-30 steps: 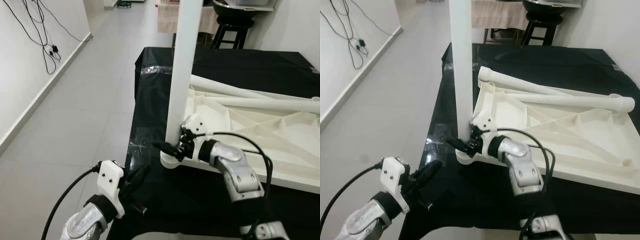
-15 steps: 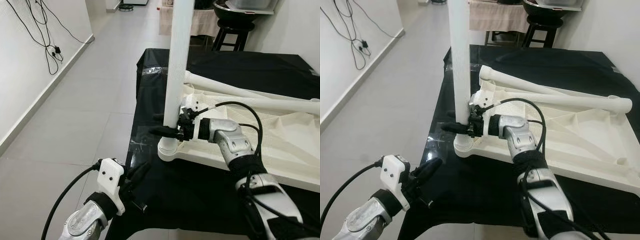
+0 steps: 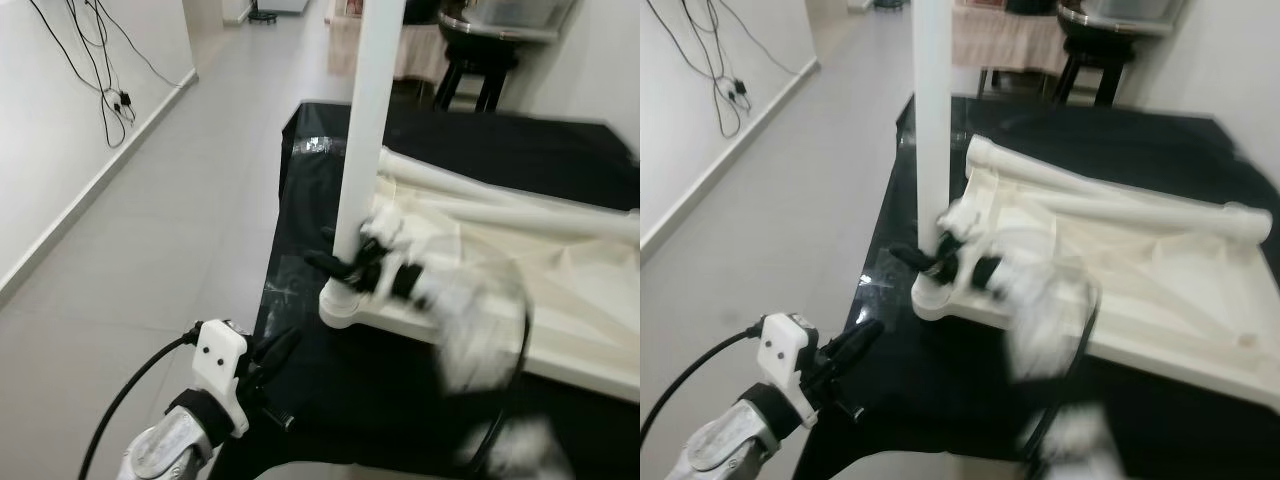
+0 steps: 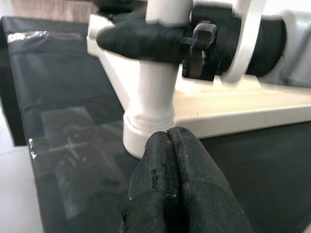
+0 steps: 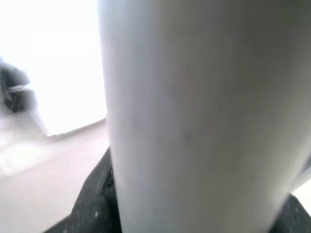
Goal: Building children table
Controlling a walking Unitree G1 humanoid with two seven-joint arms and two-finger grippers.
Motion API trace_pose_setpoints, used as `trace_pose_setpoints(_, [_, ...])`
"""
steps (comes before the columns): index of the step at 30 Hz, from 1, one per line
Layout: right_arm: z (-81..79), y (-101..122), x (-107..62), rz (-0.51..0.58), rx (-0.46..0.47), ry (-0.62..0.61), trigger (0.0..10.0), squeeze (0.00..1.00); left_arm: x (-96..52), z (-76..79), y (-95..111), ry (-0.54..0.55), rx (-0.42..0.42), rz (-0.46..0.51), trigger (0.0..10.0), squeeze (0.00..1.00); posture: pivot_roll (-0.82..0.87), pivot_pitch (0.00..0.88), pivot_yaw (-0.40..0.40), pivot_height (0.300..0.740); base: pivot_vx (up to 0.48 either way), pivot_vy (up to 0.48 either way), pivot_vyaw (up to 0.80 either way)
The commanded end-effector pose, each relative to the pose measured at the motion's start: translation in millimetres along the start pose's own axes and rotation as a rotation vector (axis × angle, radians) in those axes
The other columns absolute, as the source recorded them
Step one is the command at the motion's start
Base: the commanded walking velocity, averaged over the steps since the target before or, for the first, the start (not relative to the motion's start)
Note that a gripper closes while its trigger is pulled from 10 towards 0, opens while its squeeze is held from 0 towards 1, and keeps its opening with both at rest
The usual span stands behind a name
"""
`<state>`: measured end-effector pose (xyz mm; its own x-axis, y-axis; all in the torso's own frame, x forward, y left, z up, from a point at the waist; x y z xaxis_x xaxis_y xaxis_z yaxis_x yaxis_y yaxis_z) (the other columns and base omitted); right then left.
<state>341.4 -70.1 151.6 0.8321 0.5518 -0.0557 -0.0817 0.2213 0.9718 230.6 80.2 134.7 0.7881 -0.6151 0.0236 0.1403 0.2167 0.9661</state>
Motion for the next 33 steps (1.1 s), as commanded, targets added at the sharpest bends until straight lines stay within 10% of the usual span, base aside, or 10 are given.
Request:
trace_pose_setpoints(1, [4.1,-42,-31.8,-0.245,-0.065,-0.150,0.0,0.00,-3.7,-3.1,-4,0.018,-0.012,-0.016,10.0,0.00,0.03,0.084,-0.045,0.740,0.000,0.000,0.00])
trace_pose_setpoints(7, [4.1,-37,-37.8,-0.227,-0.074,-0.145,0.0,0.00,-5.0,-6.6,-5,0.030,-0.006,-0.018,10.0,0.00,0.02,0.095,-0.027,0.740,0.000,0.000,0.00])
trace_pose_setpoints(8, [24.3,-43,-34.1,-0.246,-0.097,-0.176,10.0,0.00,-6.6,-6.8,-9,0.039,-0.021,-0.030,10.0,0.00,0.02,0.104,-0.021,0.740,0.000,0.000,0.00])
trace_pose_setpoints(11, [40.6,-47,-32.1,-0.260,-0.106,-0.204,10.0,0.00,-7.9,-6.4,-11,0.044,-0.031,-0.040,10.0,0.00,0.02,0.105,-0.019,0.740,0.000,0.000,0.00])
trace_pose_setpoints(12, [51.1,-40,-21.9,-0.190,-0.086,-0.151,10.0,1.00,-12.0,-4.0,-16,0.057,-0.051,-0.056,10.0,0.00,0.03,0.113,-0.005,0.740,0.000,0.000,0.00])
trace_pose_setpoints(17, [51.2,-5,-5.0,0.025,-0.044,0.058,10.0,1.00,-18.2,1.3,-22,0.067,-0.080,-0.081,10.0,0.00,0.03,0.126,0.010,0.740,0.000,0.000,0.00])
trace_pose_setpoints(18, [44.9,7,-5.3,0.069,-0.058,0.144,10.0,0.00,-17.3,2.6,-20,0.059,-0.079,-0.081,10.0,0.00,0.04,0.134,0.013,0.740,0.000,0.000,0.00])
trace_pose_setpoints(30, [12.3,17,-12.7,0.101,0.026,0.724,10.0,0.00,-10.2,5.3,-9,0.021,-0.081,-0.059,10.0,0.00,0.06,0.151,-0.011,0.740,0.000,0.000,0.00])
trace_pose_setpoints(31, [14.5,17,-8.8,0.095,0.031,0.726,4.2,0.00,-9.2,4.2,-8,0.024,-0.076,-0.056,10.0,0.00,0.06,0.153,-0.018,0.740,0.000,0.000,0.00])
trace_pose_setpoints(33, [16.0,16,-6.3,0.091,0.034,0.728,4.2,0.00,-8.5,3.4,-7,0.026,-0.073,-0.054,10.0,0.00,0.06,0.153,-0.018,0.740,0.000,0.000,0.00])
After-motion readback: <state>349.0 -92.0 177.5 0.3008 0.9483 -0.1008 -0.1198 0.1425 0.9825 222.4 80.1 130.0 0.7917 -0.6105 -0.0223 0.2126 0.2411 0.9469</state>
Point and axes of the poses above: a point about 5 cm out from each wrist's last joint towards the gripper, its own x axis pointing out of the wrist towards the gripper, its own y axis along the axis of the wrist's last joint, z = x × y, the point moved 5 cm from there along x, pointing out of the wrist towards the gripper, and after that the axes turned 9 degrees about -x, right-handed, at the moved point
